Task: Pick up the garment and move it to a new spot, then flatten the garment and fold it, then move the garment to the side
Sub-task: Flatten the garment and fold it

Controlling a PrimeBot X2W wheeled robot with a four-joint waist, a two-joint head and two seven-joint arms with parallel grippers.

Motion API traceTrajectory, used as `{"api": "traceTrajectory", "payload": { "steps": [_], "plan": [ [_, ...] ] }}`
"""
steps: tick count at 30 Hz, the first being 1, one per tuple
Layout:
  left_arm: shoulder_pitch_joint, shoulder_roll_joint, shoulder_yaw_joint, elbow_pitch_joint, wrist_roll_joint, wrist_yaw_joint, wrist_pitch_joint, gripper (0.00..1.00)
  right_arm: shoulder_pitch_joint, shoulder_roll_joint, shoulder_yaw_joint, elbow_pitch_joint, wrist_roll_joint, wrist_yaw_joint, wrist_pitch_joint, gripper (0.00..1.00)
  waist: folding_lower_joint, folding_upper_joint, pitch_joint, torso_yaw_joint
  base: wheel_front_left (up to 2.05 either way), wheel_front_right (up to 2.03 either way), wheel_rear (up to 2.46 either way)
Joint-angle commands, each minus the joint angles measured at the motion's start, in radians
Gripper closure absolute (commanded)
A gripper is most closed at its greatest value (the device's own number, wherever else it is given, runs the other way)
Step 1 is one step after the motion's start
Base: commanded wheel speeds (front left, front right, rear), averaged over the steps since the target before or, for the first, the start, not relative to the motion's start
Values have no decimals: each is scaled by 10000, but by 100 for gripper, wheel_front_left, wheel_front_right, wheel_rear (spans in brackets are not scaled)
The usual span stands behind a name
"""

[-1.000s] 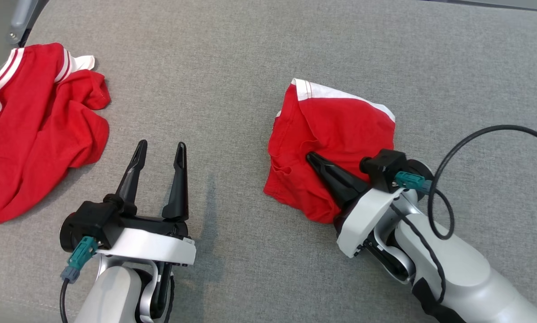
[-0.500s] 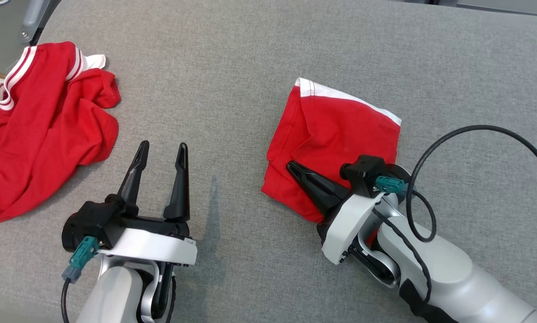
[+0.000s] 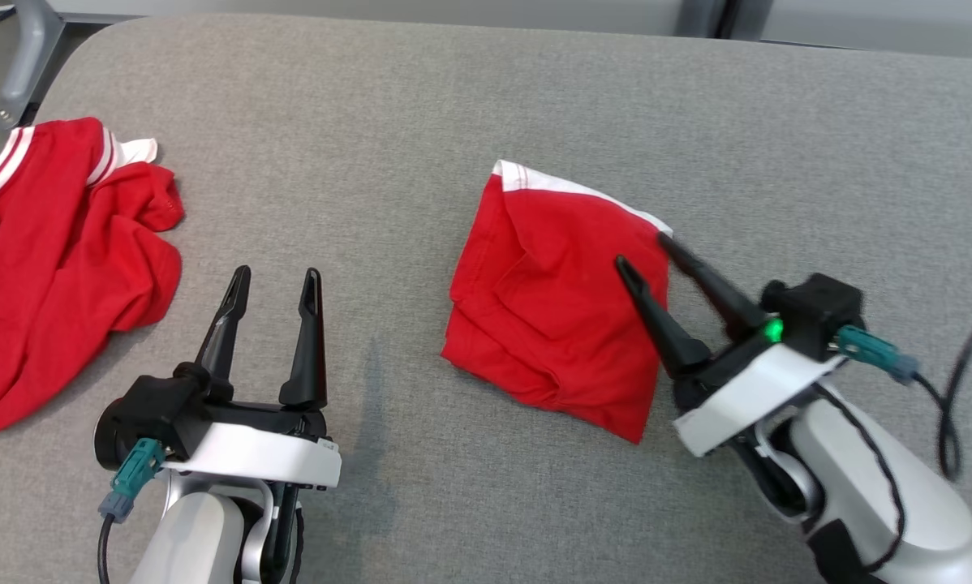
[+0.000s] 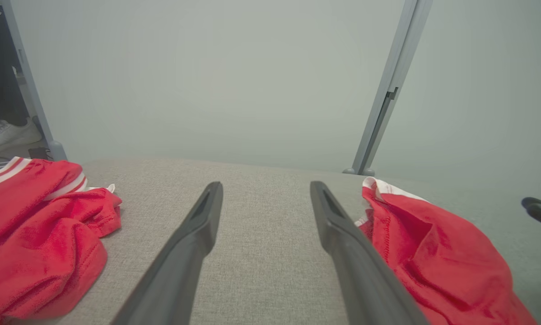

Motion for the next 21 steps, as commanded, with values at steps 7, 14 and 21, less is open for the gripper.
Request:
{"api": "traceTrajectory", "payload": {
  "steps": [7,14,21],
  "plan": [
    [104,242,8,-64,122,76,28,0,1410,-77,-2580,-677,-823,1,-61,0,0,0,-168,-387,0,0,0],
    [244,554,-13,-59,160,9,217,0,2651,157,-4709,-1494,-1749,1,239,0,0,0,-522,-676,0,0,0],
    [554,832,1,-62,141,40,354,0,3604,555,-5572,-2300,-2288,3,726,0,0,0,-963,-917,0,0,0]
  ]
}}
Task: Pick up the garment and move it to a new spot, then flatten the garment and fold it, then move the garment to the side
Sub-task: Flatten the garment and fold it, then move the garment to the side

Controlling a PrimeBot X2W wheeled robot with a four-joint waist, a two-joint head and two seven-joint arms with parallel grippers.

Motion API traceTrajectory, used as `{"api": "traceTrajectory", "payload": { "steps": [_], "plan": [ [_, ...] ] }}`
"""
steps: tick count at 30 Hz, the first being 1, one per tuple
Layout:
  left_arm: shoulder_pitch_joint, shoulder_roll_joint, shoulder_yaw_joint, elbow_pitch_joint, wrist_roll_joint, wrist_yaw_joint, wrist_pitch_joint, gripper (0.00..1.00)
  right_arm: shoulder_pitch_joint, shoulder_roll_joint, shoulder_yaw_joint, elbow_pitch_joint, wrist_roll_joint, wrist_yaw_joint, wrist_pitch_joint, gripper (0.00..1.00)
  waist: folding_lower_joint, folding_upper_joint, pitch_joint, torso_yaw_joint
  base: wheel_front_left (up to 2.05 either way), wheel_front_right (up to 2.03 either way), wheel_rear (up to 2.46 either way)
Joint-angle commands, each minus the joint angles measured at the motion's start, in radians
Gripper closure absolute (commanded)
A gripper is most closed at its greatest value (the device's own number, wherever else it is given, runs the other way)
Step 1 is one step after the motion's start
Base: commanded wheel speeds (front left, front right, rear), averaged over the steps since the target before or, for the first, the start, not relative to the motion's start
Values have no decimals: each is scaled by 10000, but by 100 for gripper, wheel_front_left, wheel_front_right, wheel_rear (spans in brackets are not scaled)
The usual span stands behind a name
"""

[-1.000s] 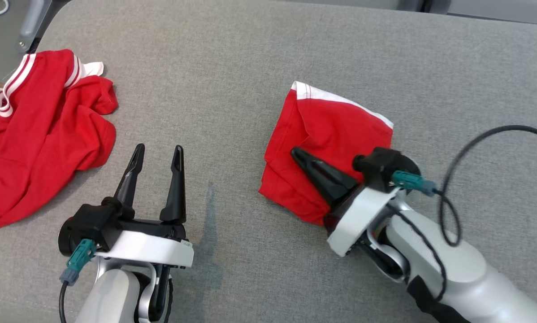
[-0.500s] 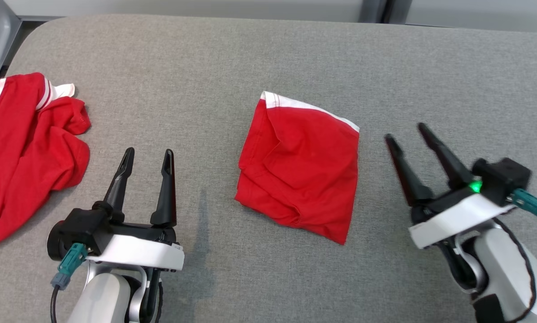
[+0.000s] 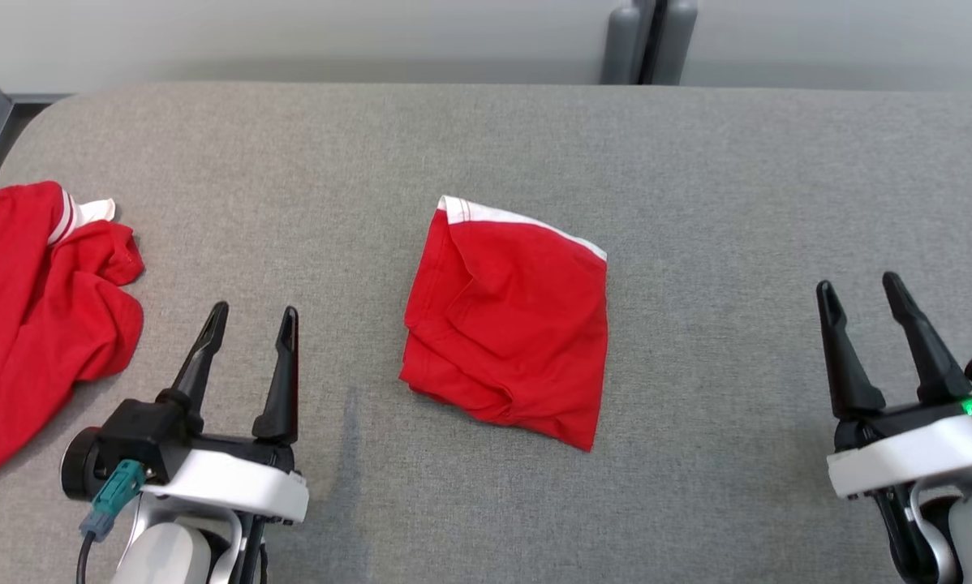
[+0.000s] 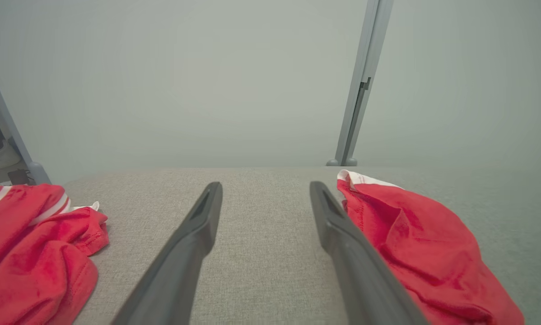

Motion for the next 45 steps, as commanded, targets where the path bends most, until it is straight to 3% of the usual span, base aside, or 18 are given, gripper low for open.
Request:
{"api": "traceTrajectory", "payload": {
  "steps": [1,25,45],
  "plan": [
    [60,40,21,-2,12,-1,15,0,94,-11,-66,-53,-56,1,38,0,0,0,-134,-90,0,0,0],
    [1674,620,-16,-479,-288,98,334,0,2750,852,-1147,-1566,-807,1,1097,0,0,0,-1816,-361,0,0,0],
    [1767,748,-104,-595,-408,221,497,0,3115,1041,-1346,-2044,-1060,1,1382,0,0,0,-1847,-473,0,0,0]
  ]
}}
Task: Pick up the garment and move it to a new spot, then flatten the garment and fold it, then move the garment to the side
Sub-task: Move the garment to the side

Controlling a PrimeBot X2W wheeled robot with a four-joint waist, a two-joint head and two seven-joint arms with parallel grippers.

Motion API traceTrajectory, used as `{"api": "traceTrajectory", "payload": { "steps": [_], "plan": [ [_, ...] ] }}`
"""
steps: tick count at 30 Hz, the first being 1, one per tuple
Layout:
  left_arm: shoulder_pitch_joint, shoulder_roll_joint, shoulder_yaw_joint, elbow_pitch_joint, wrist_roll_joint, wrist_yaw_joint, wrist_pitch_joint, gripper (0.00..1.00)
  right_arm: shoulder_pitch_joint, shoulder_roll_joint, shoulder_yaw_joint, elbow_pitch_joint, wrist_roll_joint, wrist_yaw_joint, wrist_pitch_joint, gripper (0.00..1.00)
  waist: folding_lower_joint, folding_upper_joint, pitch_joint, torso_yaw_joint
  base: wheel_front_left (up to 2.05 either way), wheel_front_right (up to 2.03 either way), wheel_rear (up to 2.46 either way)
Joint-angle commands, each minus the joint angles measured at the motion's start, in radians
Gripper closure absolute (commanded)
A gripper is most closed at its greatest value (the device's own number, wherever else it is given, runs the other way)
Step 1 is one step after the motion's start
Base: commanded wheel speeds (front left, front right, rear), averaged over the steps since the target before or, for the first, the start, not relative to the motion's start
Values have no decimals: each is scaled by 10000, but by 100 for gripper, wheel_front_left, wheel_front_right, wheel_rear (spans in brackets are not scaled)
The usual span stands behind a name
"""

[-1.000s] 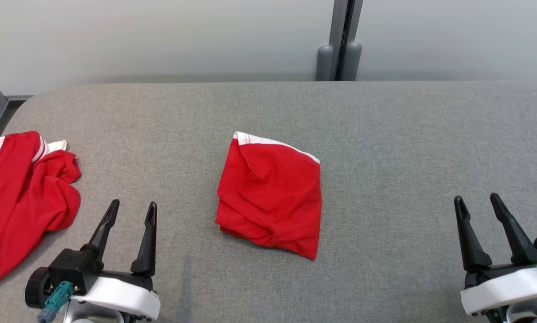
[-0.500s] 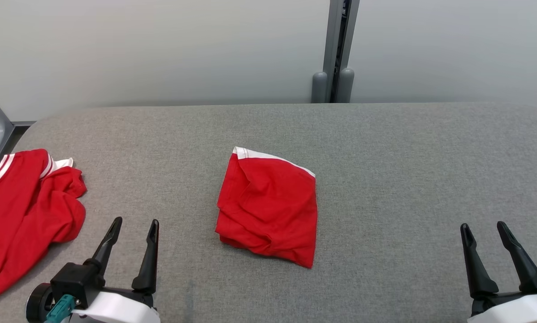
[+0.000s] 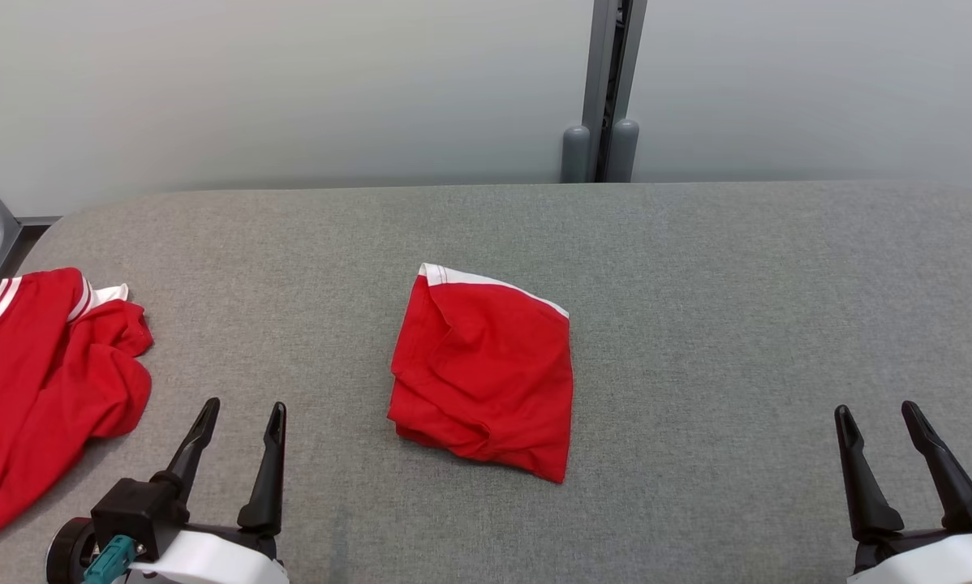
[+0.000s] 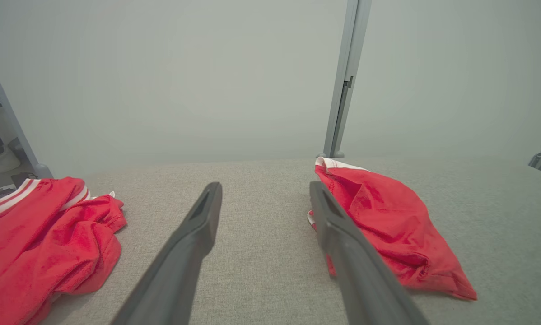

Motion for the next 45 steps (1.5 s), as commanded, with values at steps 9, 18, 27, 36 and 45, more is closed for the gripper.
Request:
{"api": "traceTrajectory", "payload": {
  "steps": [9,18,27,36,45],
  "plan": [
    [-215,41,-16,7,-71,125,-85,0,-21,-52,-76,-107,-58,1,-11,0,0,0,204,68,0,0,0],
    [-762,-149,-141,-55,-22,67,-286,0,-782,-348,151,-64,6,1,122,0,0,0,885,481,0,0,0],
    [-1791,-666,-470,450,68,-171,-654,0,-2360,-838,2103,1619,702,1,399,0,0,0,1686,1760,0,0,0],
    [-2070,-1137,-389,766,104,-334,-888,0,-3505,-976,3181,4094,1647,1,285,0,0,0,2024,2585,0,0,0],
    [-2014,-1417,-134,753,285,-445,-914,0,-4140,-1278,4485,5416,2574,3,964,0,0,0,2105,2757,0,0,0]
  ]
}}
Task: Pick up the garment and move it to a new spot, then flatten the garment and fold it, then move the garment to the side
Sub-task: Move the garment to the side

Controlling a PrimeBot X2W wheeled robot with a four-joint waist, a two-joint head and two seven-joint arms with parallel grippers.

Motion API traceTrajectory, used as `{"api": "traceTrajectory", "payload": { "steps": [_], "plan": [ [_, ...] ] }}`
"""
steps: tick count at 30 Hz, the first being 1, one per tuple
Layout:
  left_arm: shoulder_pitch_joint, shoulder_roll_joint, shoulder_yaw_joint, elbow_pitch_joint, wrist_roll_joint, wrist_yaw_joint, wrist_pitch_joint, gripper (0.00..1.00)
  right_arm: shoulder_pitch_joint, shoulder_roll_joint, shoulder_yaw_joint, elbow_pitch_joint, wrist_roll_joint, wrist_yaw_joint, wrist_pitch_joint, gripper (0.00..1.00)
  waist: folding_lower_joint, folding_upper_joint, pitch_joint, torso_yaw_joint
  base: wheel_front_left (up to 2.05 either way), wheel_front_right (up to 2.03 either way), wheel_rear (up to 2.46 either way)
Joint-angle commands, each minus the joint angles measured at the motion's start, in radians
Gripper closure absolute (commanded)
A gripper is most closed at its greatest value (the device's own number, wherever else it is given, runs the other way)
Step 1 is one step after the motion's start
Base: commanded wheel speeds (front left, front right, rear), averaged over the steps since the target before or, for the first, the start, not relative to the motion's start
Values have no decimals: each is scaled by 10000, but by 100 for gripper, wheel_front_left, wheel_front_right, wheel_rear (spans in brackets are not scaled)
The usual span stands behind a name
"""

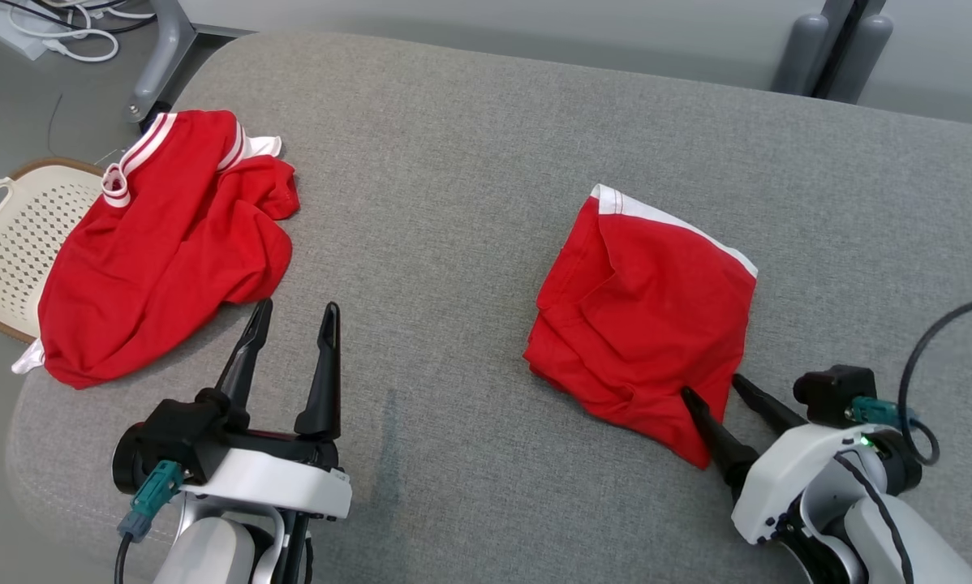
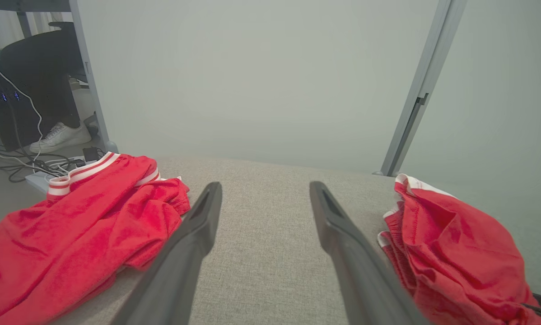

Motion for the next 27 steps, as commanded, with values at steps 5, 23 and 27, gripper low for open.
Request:
{"api": "traceTrajectory", "payload": {
  "steps": [5,23,27],
  "plan": [
    [85,-110,233,-59,181,-154,-54,0,-359,-290,860,557,726,-2,701,100,0,0,-7,-78,0,0,0],
    [237,-88,629,-175,583,-360,-42,0,-978,-2150,2132,-763,503,-2,579,100,0,0,-208,-1923,0,0,0],
    [89,-1,644,-262,647,-376,-42,0,-945,-2517,2184,-1306,273,-2,774,100,0,0,-50,-2731,0,0,0]
  ]
}}
